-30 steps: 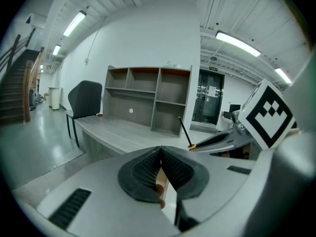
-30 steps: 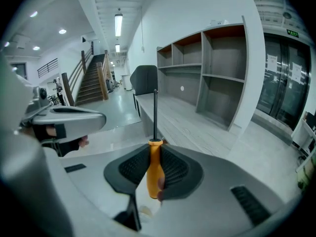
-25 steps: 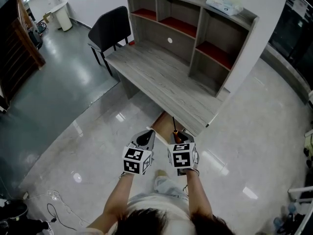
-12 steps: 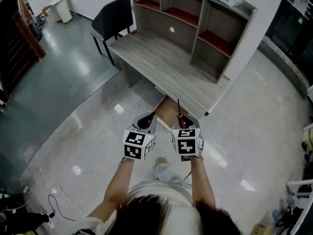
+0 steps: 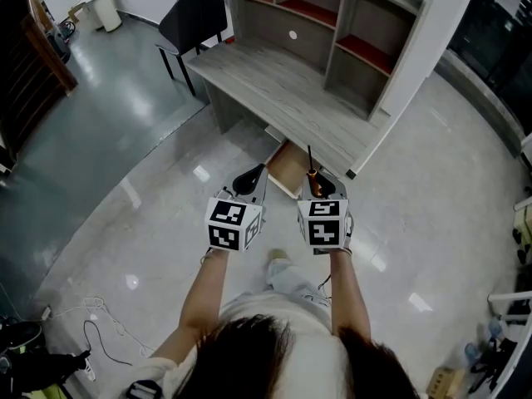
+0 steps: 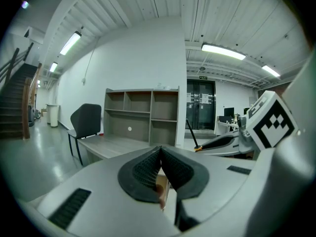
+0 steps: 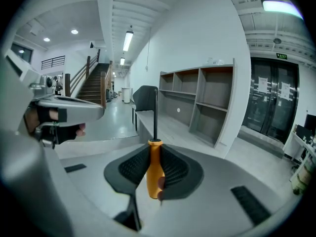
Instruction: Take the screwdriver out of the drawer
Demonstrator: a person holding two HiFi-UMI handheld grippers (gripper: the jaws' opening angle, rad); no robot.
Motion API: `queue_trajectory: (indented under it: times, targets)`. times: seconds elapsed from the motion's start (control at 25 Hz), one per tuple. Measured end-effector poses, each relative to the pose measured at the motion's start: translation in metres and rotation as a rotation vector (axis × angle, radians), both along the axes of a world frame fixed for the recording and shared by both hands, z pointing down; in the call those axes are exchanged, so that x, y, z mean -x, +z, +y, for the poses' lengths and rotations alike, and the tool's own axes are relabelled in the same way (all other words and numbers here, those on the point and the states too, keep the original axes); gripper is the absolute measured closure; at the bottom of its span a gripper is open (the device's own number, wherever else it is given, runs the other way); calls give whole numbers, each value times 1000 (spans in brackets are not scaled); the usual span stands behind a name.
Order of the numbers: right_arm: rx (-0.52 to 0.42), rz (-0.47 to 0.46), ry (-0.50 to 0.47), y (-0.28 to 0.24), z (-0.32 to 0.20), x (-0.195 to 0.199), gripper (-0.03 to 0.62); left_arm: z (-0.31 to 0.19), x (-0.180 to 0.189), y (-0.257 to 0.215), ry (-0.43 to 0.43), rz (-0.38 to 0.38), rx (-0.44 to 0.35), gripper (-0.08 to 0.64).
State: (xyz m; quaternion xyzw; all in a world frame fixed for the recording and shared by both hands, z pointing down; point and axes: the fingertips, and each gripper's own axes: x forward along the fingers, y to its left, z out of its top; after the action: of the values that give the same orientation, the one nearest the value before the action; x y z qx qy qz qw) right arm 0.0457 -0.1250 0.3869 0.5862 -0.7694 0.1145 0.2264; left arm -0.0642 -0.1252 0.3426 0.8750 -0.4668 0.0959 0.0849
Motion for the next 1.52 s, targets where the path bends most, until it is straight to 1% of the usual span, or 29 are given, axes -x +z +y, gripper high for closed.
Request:
queue_trajectory:
  times: [0.28, 0.6, 1.12, 1.52]
  targets:
    - [-52, 4, 6, -16, 31, 4, 509, 36, 8, -5, -2, 0, -8, 543]
    - [-95, 3, -29, -31, 68, 17, 509, 72, 15, -13, -16, 9, -23, 543]
    - [-212, -5, -48, -49, 118, 15, 509, 121, 9, -26, -18, 9, -54, 543]
    - [-269, -4, -38, -68, 150, 13, 509, 153, 15, -27, -29, 4, -59, 543]
